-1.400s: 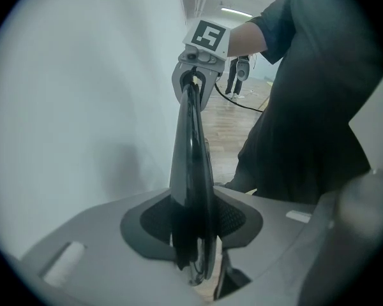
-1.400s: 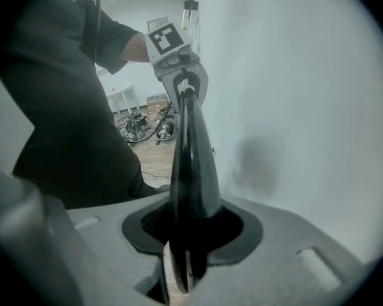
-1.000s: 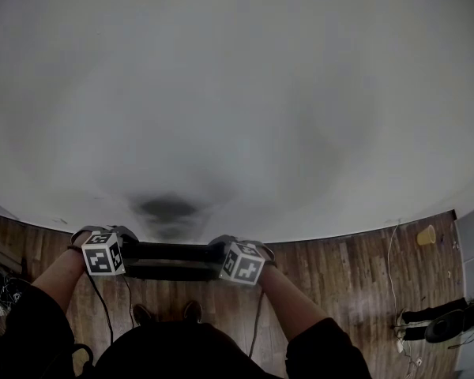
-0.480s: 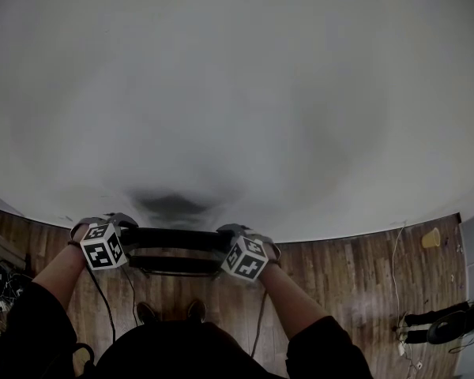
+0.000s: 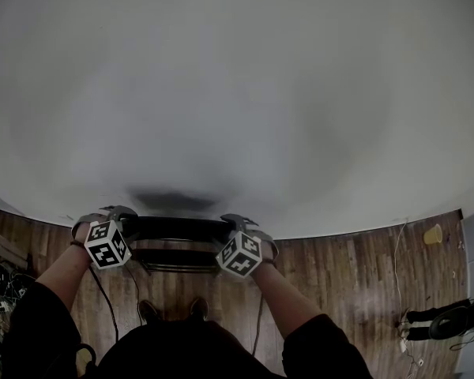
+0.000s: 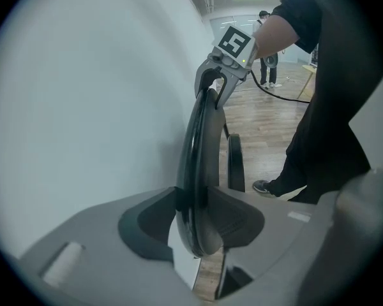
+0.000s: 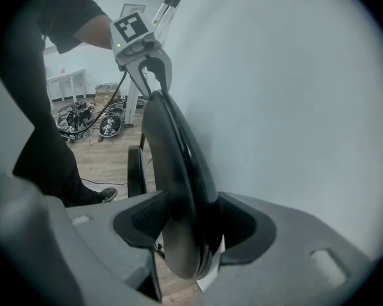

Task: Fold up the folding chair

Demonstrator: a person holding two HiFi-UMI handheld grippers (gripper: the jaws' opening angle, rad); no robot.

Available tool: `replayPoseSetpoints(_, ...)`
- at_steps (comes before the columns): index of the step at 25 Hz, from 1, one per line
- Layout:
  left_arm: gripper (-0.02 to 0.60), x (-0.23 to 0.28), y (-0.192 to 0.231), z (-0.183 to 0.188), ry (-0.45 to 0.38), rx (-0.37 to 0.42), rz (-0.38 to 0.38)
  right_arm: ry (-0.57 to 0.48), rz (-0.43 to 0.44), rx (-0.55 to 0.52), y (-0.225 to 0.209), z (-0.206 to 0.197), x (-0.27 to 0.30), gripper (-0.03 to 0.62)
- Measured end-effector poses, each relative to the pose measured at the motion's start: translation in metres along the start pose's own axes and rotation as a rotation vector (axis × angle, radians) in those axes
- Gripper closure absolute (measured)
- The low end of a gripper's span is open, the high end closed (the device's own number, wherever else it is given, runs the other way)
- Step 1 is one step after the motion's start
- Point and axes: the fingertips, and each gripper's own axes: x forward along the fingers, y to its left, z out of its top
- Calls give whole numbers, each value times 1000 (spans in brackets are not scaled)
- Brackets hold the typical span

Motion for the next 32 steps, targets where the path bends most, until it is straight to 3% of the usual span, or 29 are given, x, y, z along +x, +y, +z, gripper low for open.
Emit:
replayPoseSetpoints(10,417,15,26,-2,48,-36,108,19,-114,68,-27,1,16,337)
replayPoseSetpoints(32,419,43,80,-6,118,-100,238,55,-295,160,-77,4,47,307)
